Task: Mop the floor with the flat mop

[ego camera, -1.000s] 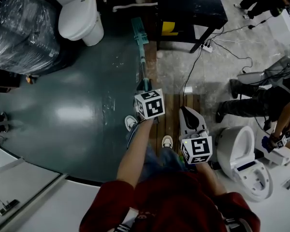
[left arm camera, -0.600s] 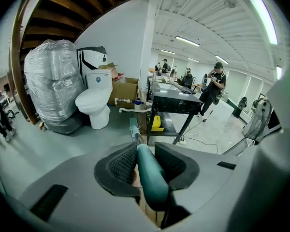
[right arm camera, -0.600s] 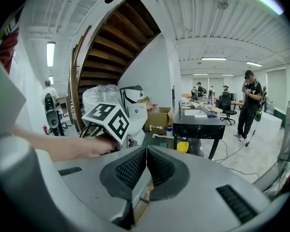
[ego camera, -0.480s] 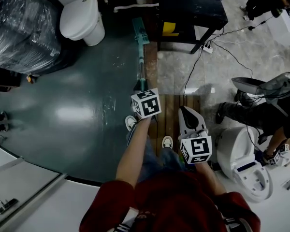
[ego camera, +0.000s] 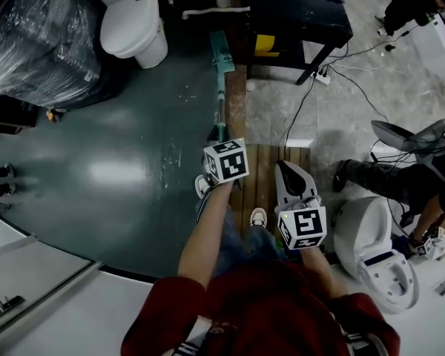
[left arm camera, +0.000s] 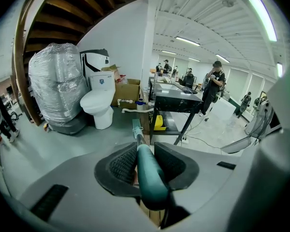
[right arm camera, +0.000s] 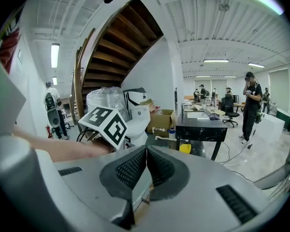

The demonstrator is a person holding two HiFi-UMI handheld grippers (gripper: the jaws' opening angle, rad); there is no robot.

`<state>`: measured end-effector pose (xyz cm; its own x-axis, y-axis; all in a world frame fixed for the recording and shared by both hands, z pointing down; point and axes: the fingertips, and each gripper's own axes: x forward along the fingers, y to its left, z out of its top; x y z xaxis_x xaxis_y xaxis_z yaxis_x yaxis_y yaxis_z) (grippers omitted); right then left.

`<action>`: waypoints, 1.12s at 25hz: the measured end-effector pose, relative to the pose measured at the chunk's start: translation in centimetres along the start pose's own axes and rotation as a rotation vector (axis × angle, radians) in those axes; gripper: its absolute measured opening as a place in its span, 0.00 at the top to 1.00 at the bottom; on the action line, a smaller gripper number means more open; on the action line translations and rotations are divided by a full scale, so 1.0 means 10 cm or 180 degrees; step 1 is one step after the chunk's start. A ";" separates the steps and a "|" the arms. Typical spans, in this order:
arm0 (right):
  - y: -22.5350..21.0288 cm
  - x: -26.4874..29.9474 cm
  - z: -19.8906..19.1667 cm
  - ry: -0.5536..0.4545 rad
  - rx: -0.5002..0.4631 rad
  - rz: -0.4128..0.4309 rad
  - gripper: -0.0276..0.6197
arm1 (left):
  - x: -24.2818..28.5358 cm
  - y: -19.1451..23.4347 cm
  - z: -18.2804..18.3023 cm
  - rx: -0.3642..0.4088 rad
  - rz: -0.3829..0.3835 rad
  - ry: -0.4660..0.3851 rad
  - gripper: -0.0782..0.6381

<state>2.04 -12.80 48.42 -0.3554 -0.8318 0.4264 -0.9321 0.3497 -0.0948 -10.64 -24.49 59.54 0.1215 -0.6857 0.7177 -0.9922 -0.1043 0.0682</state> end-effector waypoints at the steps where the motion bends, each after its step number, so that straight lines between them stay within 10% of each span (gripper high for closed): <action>1: 0.01 -0.03 0.00 -0.0008 -0.0001 0.0006 0.93 | -0.03 0.00 -0.03 0.0003 0.0007 0.0006 0.72; 28: 0.01 -1.16 0.03 -0.0327 -0.0005 0.0132 0.93 | -1.47 -0.28 -1.02 -0.0038 0.0216 0.0096 0.72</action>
<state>6.09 -3.22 43.20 -0.3992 -0.8563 0.3276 -0.9163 0.3855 -0.1090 -9.88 -6.77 55.88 0.0533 -0.6688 0.7415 -0.9984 -0.0497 0.0270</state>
